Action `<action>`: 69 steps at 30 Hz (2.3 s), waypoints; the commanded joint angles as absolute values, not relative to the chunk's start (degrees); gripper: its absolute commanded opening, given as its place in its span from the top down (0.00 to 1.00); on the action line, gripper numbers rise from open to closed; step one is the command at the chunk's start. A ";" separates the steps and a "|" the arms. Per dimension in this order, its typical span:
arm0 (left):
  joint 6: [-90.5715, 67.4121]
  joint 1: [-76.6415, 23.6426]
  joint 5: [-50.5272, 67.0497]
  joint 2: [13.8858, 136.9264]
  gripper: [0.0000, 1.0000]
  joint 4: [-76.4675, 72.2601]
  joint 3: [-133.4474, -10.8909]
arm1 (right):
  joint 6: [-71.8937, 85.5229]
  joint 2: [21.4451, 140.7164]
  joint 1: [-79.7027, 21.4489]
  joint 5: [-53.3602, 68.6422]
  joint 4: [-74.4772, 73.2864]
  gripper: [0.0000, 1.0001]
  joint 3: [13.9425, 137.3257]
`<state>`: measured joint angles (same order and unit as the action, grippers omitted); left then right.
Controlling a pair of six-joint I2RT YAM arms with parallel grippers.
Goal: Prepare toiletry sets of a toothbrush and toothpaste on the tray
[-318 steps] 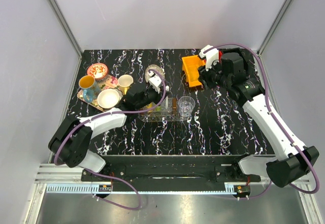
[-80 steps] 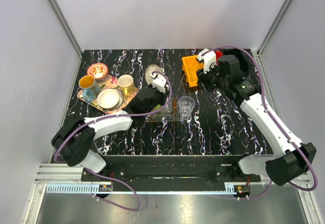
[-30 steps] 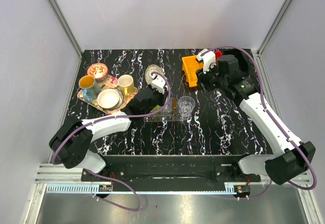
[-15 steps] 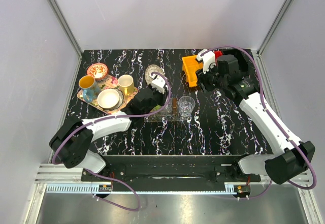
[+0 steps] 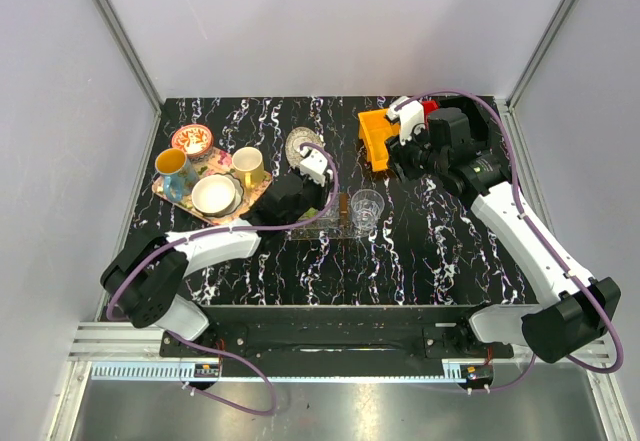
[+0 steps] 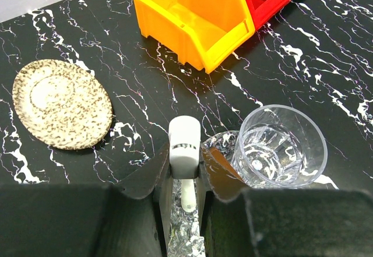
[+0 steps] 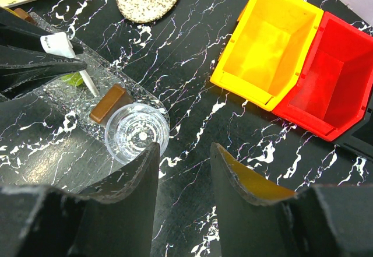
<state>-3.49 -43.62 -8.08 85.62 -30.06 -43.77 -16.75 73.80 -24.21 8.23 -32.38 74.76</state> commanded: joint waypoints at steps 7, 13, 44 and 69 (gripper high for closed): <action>-3.43 -43.86 -7.12 86.22 1.00 -33.58 -43.86 | -17.14 73.04 -23.73 8.79 -30.76 0.54 74.62; -3.34 -43.86 -6.94 87.27 0.94 -32.17 -44.65 | -17.14 72.60 -23.82 8.79 -30.67 0.54 74.27; -2.73 -43.86 -7.12 86.84 0.50 -29.62 -45.97 | -17.14 72.69 -23.64 8.79 -30.85 0.54 74.44; -1.58 -43.95 -4.48 80.78 0.46 -26.98 -45.09 | -17.23 73.65 -23.64 8.70 -30.94 0.54 75.06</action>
